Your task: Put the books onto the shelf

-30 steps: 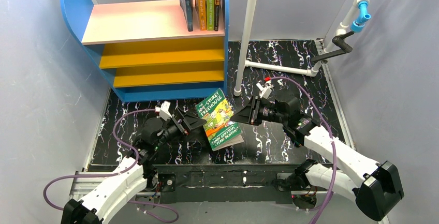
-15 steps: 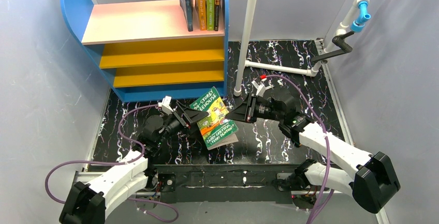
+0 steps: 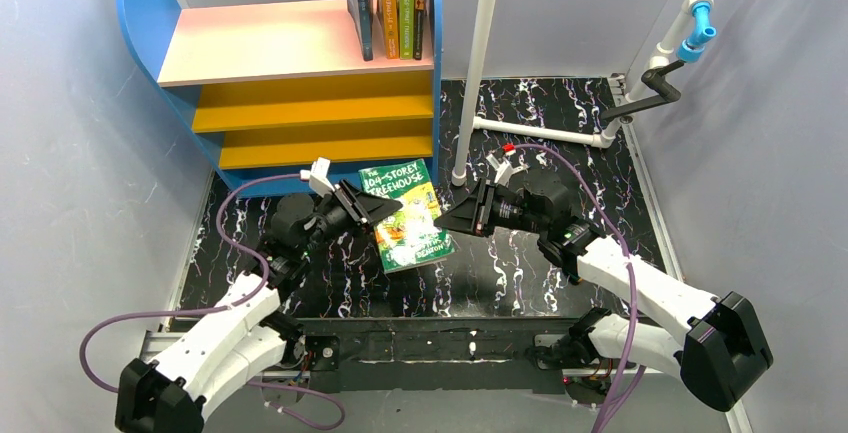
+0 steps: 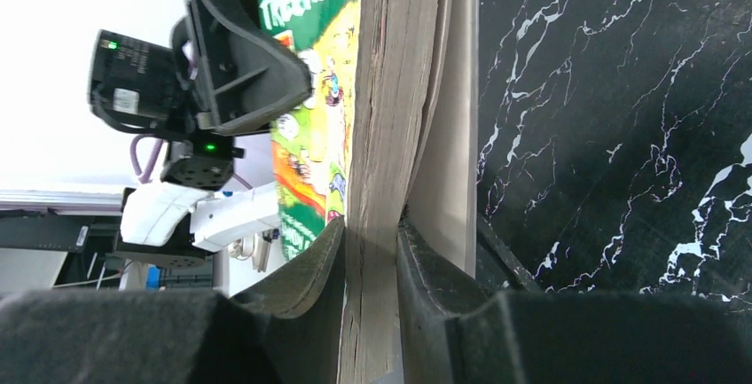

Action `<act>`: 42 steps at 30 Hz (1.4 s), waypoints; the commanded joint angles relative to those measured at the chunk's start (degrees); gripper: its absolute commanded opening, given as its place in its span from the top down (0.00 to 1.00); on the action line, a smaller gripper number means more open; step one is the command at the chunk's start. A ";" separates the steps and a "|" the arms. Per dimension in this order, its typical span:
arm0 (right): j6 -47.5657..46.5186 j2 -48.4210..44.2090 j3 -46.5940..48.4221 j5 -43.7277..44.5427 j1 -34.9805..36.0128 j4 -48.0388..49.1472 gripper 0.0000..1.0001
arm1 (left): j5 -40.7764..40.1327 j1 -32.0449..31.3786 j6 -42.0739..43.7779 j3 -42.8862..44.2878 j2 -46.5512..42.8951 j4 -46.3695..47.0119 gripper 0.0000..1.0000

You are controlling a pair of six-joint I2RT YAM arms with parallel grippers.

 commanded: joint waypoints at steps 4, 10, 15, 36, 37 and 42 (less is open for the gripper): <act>-7.25 -3.15 5.50 1.37 0.88 -9.11 0.54 | -8.33 -0.07 13.87 18.49 -5.51 -30.56 1.00; -15.70 -8.17 13.23 11.91 -0.34 -28.88 0.20 | -16.73 0.00 31.47 42.52 -1.75 -54.44 1.00; -20.03 -11.89 18.32 17.34 -1.15 -35.55 0.17 | -25.62 -0.03 43.12 65.65 6.55 -64.89 1.00; -22.53 -16.28 23.01 24.42 -1.25 -44.00 0.11 | -51.78 0.00 82.20 98.82 36.13 -20.03 1.00; -22.43 -16.57 22.81 24.52 -1.17 -44.26 0.11 | -51.82 0.06 84.43 98.64 37.13 -16.36 1.00; -21.47 -18.11 21.75 24.87 -1.21 -45.26 0.10 | -50.61 0.01 89.25 100.65 42.66 -10.67 1.00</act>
